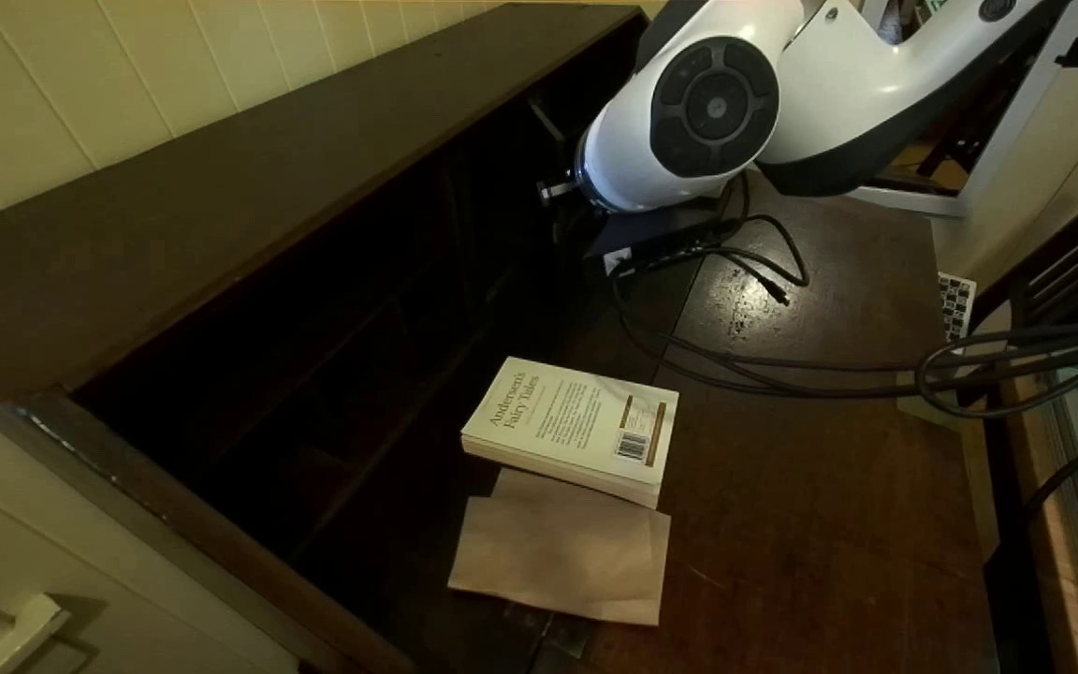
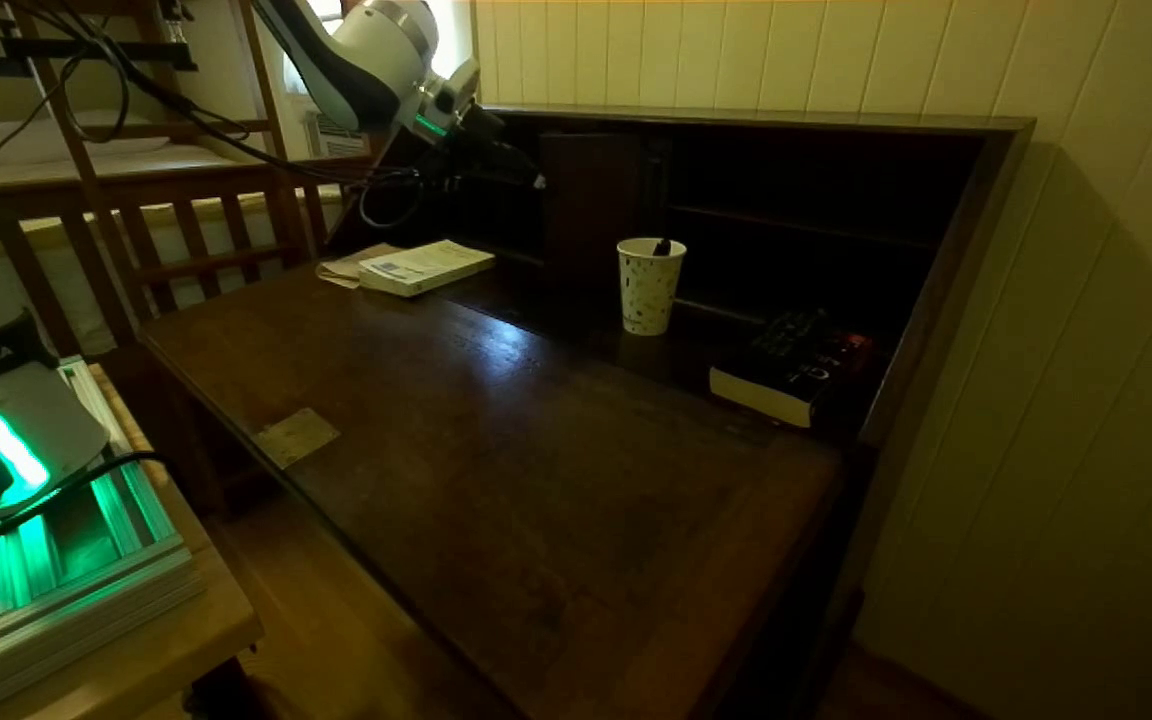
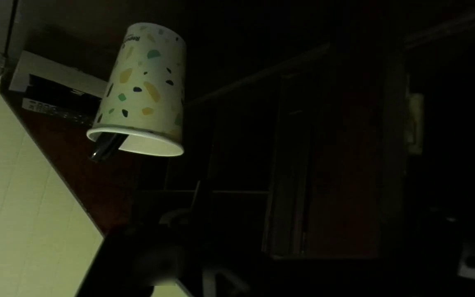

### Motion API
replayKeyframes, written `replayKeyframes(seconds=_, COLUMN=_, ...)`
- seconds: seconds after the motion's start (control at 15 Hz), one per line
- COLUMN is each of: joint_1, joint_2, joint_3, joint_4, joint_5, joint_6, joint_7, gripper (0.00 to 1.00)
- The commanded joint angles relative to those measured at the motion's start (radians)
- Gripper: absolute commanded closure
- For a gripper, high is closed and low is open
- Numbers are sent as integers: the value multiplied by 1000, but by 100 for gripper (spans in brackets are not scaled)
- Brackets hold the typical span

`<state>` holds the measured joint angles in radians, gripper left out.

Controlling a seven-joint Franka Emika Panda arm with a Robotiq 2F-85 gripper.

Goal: Open the compartment on the dresser

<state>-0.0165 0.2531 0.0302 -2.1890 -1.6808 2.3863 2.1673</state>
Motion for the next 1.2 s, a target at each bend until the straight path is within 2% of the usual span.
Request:
replayKeyframes(seconds=0.0, joint_1=-10, joint_2=-36, joint_3=-3, joint_4=-38, joint_5=50, joint_6=3, joint_7=-70, gripper=0)
replayKeyframes(seconds=1.13, joint_1=-44, joint_2=-36, joint_3=-44, joint_4=-47, joint_5=39, joint_6=-35, joint_7=-267, gripper=0)
